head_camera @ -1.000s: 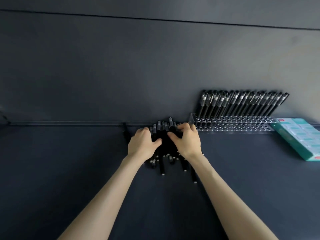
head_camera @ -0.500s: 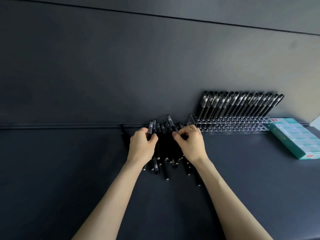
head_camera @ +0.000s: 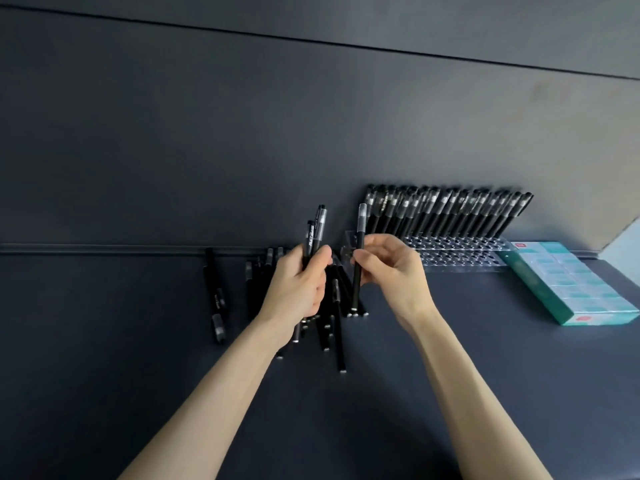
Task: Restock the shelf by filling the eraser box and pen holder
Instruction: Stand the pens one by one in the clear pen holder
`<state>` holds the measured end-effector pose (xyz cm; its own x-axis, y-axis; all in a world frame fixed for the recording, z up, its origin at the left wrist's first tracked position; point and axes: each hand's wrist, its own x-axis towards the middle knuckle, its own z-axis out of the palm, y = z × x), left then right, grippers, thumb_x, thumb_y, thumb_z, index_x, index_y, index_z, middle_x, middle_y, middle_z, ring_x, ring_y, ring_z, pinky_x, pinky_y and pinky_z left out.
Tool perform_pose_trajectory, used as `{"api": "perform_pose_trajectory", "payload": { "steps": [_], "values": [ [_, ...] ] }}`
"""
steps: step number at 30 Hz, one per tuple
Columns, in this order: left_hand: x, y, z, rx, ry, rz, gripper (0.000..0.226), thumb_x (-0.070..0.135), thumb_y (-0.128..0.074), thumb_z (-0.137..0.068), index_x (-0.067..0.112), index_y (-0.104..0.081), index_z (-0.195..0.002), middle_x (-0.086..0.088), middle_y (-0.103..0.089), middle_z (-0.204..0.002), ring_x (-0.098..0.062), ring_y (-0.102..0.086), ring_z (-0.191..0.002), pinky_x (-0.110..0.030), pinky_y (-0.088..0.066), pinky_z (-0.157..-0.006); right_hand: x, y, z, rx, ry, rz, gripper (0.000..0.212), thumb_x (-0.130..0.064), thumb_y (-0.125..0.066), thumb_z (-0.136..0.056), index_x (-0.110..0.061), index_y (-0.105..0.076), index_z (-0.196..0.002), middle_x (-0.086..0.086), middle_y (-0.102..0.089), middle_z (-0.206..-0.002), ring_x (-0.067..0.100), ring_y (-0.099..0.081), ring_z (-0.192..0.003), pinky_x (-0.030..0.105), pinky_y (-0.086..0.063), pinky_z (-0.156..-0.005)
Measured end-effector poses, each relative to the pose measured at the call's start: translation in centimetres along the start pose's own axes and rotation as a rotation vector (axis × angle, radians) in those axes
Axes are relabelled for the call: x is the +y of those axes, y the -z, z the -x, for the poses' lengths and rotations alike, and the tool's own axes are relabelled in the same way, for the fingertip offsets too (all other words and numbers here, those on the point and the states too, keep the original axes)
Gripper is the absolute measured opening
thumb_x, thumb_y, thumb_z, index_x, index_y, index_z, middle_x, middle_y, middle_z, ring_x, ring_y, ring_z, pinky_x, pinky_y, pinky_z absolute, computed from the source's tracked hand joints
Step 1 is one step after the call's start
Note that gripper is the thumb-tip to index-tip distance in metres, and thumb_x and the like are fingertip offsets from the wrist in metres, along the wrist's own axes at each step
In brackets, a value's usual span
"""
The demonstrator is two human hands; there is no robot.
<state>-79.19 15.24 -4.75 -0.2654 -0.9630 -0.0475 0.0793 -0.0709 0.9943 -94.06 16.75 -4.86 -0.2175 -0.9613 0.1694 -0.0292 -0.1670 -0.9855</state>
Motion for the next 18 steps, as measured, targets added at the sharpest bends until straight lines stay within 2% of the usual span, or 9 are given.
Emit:
{"api": "perform_pose_trajectory", "payload": {
  "steps": [5,9,12,18],
  "values": [
    [-0.9,-6.6,0.1,-0.02,0.025,-0.001,0.025,0.031,-0.062,-0.09,0.006,-0.058,-0.09,0.0,-0.042,-0.062,-0.007,-0.026,-0.039,-0.018,-0.018,-0.036,-1.1,6.7,0.4,-0.028,0.042,-0.058,0.051,0.01,-0.058,-0.084,-0.013,-0.044,-0.127,0.001,-0.066,-0.079,0.012,-0.066,-0.07,0.026,-0.055,-0.062],
    [-2.1,-11.6,0.7,-0.047,0.046,-0.071,0.03,0.028,-0.069,-0.085,0.001,-0.06,-0.095,-0.001,-0.038,-0.065,-0.006,-0.025,-0.04,-0.018,-0.018,-0.037,-1.6,11.9,0.2,-0.05,0.066,-0.095,0.071,0.015,-0.055,-0.084,-0.02,-0.03,-0.14,0.005,-0.063,-0.087,0.011,-0.067,-0.073,0.026,-0.055,-0.064],
    [-3.0,-14.1,0.8,-0.021,0.022,-0.127,0.028,0.02,-0.069,-0.086,-0.005,-0.058,-0.093,-0.004,-0.035,-0.066,-0.006,-0.027,-0.041,-0.019,-0.019,-0.037,-2.0,14.3,-0.3,-0.083,0.069,-0.084,0.069,0.012,-0.057,-0.084,-0.024,-0.032,-0.138,0.002,-0.061,-0.086,0.014,-0.067,-0.076,0.032,-0.057,-0.068],
    [-4.5,-16.1,-0.1,0.091,-0.032,-0.209,0.032,0.024,-0.067,-0.087,-0.006,-0.059,-0.094,0.007,-0.035,-0.054,-0.008,-0.029,-0.044,-0.018,-0.023,-0.04,-1.9,16.4,-2.1,0.02,0.171,0.089,0.04,-0.007,-0.066,-0.086,-0.019,-0.046,-0.118,0.0,-0.055,-0.077,0.013,-0.062,-0.067,0.038,-0.058,-0.067]
  ]
}}
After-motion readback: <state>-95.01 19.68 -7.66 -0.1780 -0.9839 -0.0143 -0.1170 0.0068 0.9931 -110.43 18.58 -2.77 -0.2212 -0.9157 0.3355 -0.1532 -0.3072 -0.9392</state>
